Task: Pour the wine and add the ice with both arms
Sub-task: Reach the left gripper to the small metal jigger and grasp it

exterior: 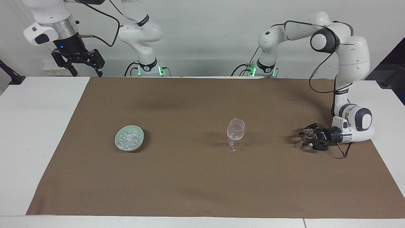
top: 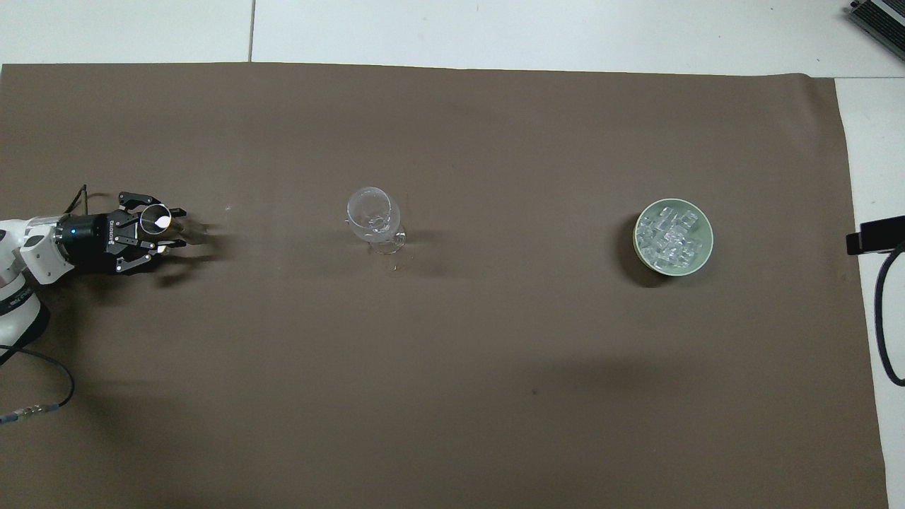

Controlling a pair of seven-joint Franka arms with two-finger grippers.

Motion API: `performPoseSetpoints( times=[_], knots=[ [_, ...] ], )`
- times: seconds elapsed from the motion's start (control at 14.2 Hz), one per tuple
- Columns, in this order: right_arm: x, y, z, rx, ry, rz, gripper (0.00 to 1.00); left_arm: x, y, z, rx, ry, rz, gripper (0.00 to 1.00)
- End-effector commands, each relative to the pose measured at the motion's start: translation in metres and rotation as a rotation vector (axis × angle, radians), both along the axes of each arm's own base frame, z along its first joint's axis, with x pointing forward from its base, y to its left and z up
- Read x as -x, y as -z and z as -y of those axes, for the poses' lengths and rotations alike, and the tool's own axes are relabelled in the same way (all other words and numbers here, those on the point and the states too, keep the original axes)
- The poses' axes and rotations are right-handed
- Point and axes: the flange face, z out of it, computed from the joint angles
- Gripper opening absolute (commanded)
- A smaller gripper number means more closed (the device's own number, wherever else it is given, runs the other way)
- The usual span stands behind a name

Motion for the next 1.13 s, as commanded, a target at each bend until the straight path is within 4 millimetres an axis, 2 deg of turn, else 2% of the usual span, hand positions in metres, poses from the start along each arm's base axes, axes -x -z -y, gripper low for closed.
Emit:
performPoseSetpoints(
  times=[0.0,0.56,0.7,0.85,0.99,1.06],
  knots=[
    [0.005,-0.002,-0.002,-0.021,0.018,0.001,1.0,0.003,0.003,0.005,0.029,-0.005,0.012,0.4],
    [0.005,-0.002,-0.002,-0.021,0.018,0.001,1.0,0.004,0.001,0.0,0.023,-0.01,0.018,0.23],
    [0.005,-0.003,-0.002,-0.021,0.018,0.003,1.0,0.002,-0.003,0.001,0.019,-0.005,0.023,0.12],
    [0.005,-0.002,-0.002,-0.021,0.018,0.001,1.0,-0.001,-0.009,0.002,0.014,-0.004,0.031,0.02],
    [0.005,-0.002,-0.002,-0.021,0.018,0.001,1.0,-0.008,-0.018,0.012,0.015,0.014,0.052,0.0],
    [0.005,-0.002,-0.002,-0.021,0.018,0.001,1.0,-0.013,-0.031,0.017,0.011,0.026,0.075,0.0]
  ],
)
